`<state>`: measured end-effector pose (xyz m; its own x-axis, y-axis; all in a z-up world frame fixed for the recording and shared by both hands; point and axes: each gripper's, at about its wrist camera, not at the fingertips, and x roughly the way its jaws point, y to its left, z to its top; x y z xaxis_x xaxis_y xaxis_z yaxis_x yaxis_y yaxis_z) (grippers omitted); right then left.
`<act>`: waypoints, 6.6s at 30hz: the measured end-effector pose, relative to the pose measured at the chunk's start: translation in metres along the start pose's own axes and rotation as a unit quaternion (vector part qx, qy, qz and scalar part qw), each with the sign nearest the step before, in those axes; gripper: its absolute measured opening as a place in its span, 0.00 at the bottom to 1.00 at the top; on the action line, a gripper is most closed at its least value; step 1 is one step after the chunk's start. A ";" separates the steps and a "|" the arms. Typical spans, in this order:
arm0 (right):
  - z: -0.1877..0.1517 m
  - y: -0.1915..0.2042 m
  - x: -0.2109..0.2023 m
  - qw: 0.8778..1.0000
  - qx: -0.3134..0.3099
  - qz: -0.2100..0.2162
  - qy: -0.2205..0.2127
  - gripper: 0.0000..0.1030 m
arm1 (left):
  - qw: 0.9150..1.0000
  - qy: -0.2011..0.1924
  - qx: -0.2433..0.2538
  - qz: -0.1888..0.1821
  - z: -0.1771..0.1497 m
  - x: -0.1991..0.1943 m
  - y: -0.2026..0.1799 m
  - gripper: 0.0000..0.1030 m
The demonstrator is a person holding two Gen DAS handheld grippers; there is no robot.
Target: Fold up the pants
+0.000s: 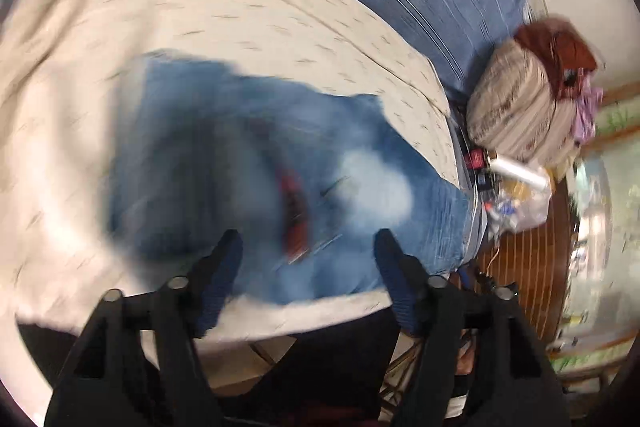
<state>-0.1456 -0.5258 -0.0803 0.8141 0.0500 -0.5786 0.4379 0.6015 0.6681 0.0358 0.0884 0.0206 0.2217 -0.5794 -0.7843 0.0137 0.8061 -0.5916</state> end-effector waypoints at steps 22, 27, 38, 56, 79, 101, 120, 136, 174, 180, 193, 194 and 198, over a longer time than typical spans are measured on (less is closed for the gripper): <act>-0.001 0.039 0.015 1.000 0.005 0.002 -0.016 0.06 | 0.994 -0.012 -0.077 -0.077 0.008 0.014 0.032 0.19; -0.026 0.035 -0.001 1.000 0.010 0.014 -0.026 0.06 | 0.998 -0.028 -0.052 -0.019 0.006 0.016 0.045 0.19; -0.040 0.007 0.012 0.999 0.049 0.000 0.002 0.11 | 0.998 0.010 -0.070 0.001 -0.005 0.037 0.072 0.22; -0.041 0.003 0.029 0.997 0.078 0.004 0.010 0.13 | 0.996 0.035 -0.074 0.023 -0.005 0.052 0.078 0.21; -0.042 -0.032 0.018 0.979 0.129 0.151 -0.041 0.66 | 0.927 0.123 0.347 0.078 0.020 0.176 -0.254 0.80; -0.045 -0.049 0.031 0.967 0.103 0.226 -0.064 0.62 | 0.829 0.285 0.479 0.034 -0.035 0.380 -0.415 0.91; -0.043 0.040 -0.027 0.990 -0.082 0.042 -0.107 0.16 | 0.822 0.188 0.537 -0.018 -0.043 0.303 -0.417 0.07; -0.144 0.207 0.081 0.945 -0.299 0.070 0.115 0.40 | 0.932 0.140 0.328 0.062 0.056 0.225 -0.232 0.17; -0.173 0.133 0.119 0.944 0.019 0.155 0.291 0.16 | 0.987 0.143 0.068 -0.014 0.006 0.179 -0.091 0.24; -0.127 0.172 0.053 0.941 -0.112 0.189 0.258 0.36 | 0.988 0.092 0.112 -0.053 0.014 0.140 -0.102 0.46; -0.008 0.168 0.140 0.974 -0.103 0.105 0.172 0.15 | 0.988 0.124 0.084 -0.035 0.050 0.197 -0.138 0.17; -0.010 0.187 0.132 0.971 -0.159 0.092 0.150 0.15 | 0.987 0.120 0.095 -0.041 0.048 0.193 -0.145 0.16; -0.037 0.225 0.116 0.929 -0.365 0.029 0.054 0.15 | 0.989 0.035 0.143 0.025 0.043 0.175 -0.152 0.16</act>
<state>0.0331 -0.3553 -0.0143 0.7684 0.1556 -0.6207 -0.0132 0.9736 0.2278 0.1145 -0.1301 -0.0187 0.1617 -0.5366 -0.8282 0.2811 0.8295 -0.4826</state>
